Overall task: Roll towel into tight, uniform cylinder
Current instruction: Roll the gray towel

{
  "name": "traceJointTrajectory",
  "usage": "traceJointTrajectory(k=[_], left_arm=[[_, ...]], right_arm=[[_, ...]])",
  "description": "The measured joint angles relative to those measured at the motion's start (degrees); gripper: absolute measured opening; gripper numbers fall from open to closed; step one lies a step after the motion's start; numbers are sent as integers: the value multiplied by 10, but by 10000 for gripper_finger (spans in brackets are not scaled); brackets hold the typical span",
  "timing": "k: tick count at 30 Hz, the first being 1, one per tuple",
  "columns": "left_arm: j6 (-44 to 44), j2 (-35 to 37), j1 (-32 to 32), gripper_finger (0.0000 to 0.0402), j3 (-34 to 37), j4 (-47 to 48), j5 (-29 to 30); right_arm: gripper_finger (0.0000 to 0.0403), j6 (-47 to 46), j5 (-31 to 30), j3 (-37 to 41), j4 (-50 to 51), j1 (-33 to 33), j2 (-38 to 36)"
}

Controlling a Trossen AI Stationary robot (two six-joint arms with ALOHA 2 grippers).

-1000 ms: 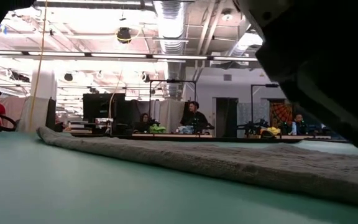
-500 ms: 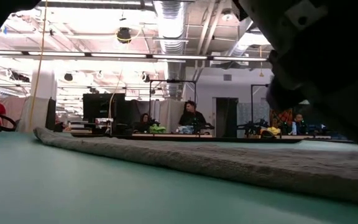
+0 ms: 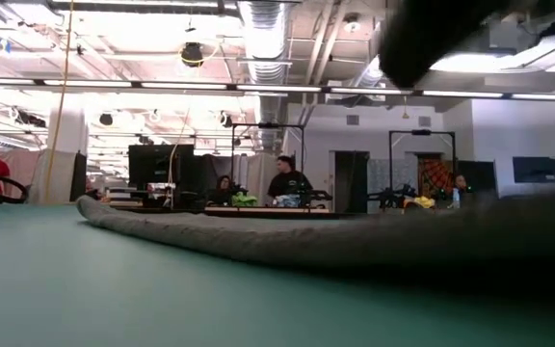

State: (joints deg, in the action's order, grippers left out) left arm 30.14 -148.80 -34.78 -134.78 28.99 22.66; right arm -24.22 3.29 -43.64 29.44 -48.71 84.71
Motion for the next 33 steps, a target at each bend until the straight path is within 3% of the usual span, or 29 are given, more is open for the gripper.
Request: traceJointTrajectory(k=[12,21,33], left_arm=[[259,7,-51,0,0,38,166],[356,7,-72,0,0,79,166],[345,7,-69,0,0,86,121]], right_arm=[[16,74,87,0,-45,63,-41],[16,107,163,0,-65,157,-15],[15,157,165,0,-106,225,29]])
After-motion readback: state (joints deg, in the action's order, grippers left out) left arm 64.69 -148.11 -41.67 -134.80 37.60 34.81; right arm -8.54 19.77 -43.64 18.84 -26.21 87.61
